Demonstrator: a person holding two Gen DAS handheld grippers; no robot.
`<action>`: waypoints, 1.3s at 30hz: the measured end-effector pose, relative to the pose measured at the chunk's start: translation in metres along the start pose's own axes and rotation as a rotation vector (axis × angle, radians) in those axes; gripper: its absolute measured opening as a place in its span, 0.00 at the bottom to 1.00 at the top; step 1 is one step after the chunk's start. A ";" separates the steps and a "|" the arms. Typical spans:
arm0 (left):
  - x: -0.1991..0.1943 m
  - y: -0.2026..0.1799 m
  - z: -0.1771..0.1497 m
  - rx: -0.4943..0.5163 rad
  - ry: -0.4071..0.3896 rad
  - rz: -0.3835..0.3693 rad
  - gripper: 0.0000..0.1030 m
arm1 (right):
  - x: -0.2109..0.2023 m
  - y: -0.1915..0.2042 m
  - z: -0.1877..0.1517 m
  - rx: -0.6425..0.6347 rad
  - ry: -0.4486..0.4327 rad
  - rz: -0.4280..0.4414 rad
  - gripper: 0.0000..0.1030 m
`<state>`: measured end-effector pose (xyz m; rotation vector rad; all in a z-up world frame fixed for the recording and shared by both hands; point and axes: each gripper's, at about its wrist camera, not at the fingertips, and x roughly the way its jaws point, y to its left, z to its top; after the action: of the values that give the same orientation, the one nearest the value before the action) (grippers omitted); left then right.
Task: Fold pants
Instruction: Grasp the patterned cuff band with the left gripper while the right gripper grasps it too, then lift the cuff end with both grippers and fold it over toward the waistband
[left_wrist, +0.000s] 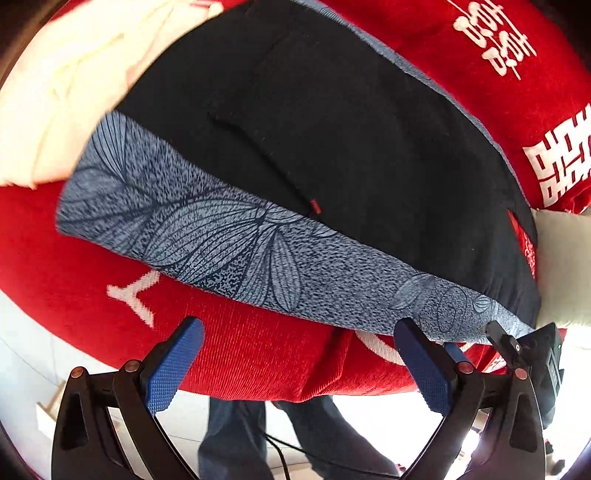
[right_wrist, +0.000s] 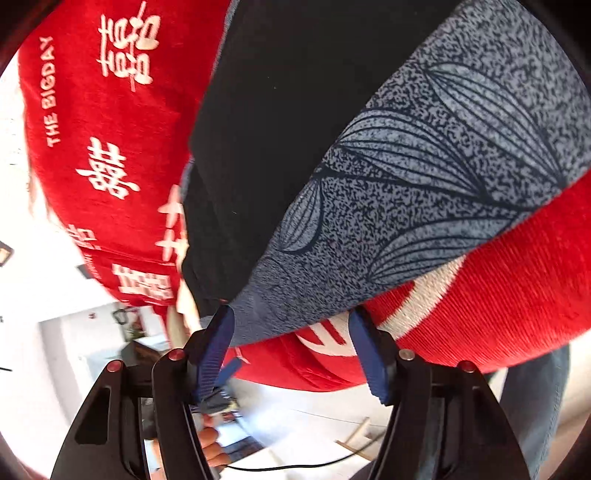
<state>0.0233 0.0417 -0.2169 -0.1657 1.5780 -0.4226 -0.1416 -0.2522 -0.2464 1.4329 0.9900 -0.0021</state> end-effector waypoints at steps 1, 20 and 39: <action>0.001 0.001 0.000 -0.006 0.003 -0.012 1.00 | 0.001 -0.001 -0.001 -0.003 -0.002 0.009 0.67; -0.016 0.051 0.031 -0.248 -0.064 -0.202 1.00 | -0.023 0.066 0.018 0.040 -0.058 0.164 0.09; -0.100 -0.007 0.154 -0.127 -0.212 -0.183 0.15 | -0.020 0.177 0.148 -0.279 0.045 0.025 0.08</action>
<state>0.1801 0.0458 -0.1216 -0.4412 1.3856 -0.4319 0.0255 -0.3462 -0.1168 1.1931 0.9680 0.1812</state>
